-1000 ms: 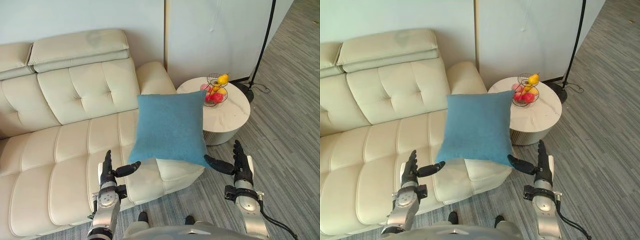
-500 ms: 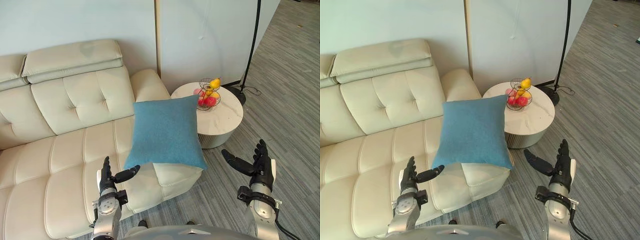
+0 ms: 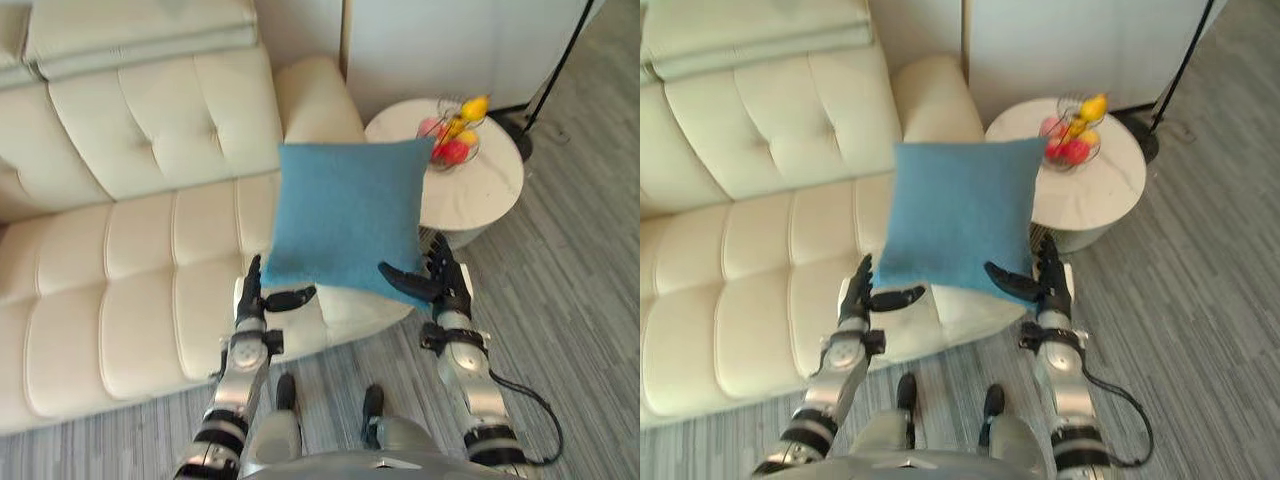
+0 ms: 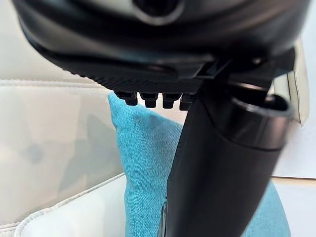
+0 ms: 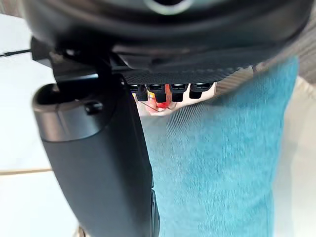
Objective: Pick up cushions and gather them together orderly.
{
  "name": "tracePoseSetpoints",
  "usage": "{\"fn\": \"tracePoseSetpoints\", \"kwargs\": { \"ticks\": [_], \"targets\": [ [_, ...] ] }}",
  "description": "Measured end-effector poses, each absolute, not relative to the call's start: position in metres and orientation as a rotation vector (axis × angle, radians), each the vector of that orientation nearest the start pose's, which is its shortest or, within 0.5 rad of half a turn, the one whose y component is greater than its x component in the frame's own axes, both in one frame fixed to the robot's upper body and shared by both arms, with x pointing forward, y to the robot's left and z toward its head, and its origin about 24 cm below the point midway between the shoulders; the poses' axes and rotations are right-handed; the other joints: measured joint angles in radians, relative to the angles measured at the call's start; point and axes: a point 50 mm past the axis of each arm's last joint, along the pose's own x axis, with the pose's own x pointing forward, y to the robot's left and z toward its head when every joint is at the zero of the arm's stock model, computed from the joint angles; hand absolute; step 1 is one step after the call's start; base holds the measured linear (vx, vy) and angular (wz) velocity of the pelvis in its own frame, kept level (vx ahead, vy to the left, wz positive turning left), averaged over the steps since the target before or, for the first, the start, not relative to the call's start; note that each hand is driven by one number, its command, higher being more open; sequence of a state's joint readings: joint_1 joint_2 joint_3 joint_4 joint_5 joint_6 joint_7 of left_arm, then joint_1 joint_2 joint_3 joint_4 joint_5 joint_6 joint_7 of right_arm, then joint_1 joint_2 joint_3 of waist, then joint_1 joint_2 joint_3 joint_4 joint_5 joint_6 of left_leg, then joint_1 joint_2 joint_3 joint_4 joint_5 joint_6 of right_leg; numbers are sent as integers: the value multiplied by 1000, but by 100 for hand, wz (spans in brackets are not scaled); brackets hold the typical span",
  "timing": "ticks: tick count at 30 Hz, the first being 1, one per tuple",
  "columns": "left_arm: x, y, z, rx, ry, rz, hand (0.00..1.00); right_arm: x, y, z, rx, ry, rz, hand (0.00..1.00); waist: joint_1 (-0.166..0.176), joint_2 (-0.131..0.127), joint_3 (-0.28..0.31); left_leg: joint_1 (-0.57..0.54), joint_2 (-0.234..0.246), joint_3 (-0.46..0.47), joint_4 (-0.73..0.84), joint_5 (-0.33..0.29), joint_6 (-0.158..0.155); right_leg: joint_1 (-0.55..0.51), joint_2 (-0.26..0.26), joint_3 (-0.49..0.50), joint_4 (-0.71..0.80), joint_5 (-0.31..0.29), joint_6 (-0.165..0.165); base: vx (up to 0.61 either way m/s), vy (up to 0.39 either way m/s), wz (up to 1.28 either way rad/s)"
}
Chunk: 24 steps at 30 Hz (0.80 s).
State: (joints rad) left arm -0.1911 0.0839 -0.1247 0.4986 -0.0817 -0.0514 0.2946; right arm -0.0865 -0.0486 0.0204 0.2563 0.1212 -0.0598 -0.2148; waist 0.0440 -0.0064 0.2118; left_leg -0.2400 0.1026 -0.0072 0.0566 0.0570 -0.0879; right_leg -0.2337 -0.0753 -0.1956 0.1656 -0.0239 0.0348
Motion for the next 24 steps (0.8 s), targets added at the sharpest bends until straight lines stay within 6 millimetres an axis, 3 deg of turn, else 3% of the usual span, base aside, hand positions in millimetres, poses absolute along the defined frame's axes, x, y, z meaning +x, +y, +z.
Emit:
{"fn": "tracePoseSetpoints", "kwargs": {
  "ticks": [1, 2, 3, 6, 8, 9, 10, 12, 19, 24],
  "targets": [
    [287, 143, -10, 94, 228, 147, 0, 275, -156, 16, 60, 100, -193, 100, 5, -2, 22, -28, 0, -1, 16, 1, 0, -32, -3, 0, 24, -4, -2, -88, -9, 1],
    [292, 141, -4, 97, 210, 139, 0, 280, -155, 20, 64, 85, -198, 100, 6, -2, 34, -39, -1, -1, 21, 2, 0, -46, -5, 0, 35, -6, -2, -89, -10, 2],
    [301, 138, 3, 96, 186, 133, 0, 287, -152, 28, 71, 60, -203, 0, 7, -2, 47, -59, -2, -1, 25, 7, -1, -73, -10, 0, 57, -9, -4, -90, -13, 3],
    [322, 133, 22, 131, 140, 113, 0, 304, -148, 45, 104, 11, -221, 0, 8, -3, 58, -111, -4, 0, 25, 24, 1, -141, -19, 1, 97, -11, -6, -78, -23, 2],
    [342, 127, 47, 151, 79, 102, 0, 317, -143, 65, 111, -44, -228, 0, 9, -3, 88, -139, -2, 2, 37, 28, 0, -177, -27, -1, 129, -14, -10, -77, -35, 2],
    [343, 126, 49, 150, 76, 102, 0, 318, -143, 66, 112, -47, -229, 0, 9, -3, 89, -141, -2, 3, 38, 28, 0, -179, -27, -1, 130, -14, -11, -85, -72, 4],
    [352, 126, 65, 148, 30, 116, 0, 323, -142, 75, 131, -72, -244, 0, 9, -3, 97, -163, 13, 29, 45, 30, -2, -202, -28, -3, 142, -14, -11, -52, -63, 5],
    [358, 129, 77, 149, -5, 129, 0, 326, -145, 80, 147, -85, -265, 0, 9, -4, 107, -176, 15, 33, 58, 33, 0, -209, -30, -6, 148, -14, -11, -25, -45, 6],
    [358, 117, 102, 82, -102, 100, 0, 324, -144, 87, 185, -115, -263, 0, 11, -4, 109, -203, 20, 47, 79, 28, -2, -219, -31, -12, 142, -13, -11, 36, -14, 3],
    [351, 106, 115, 44, -168, 74, 0, 303, -151, 75, 204, -114, -275, 0, 13, -4, 109, -193, 23, 64, 90, 27, -3, -184, -30, -27, 125, -19, -13, 57, -9, 10]
  ]
}}
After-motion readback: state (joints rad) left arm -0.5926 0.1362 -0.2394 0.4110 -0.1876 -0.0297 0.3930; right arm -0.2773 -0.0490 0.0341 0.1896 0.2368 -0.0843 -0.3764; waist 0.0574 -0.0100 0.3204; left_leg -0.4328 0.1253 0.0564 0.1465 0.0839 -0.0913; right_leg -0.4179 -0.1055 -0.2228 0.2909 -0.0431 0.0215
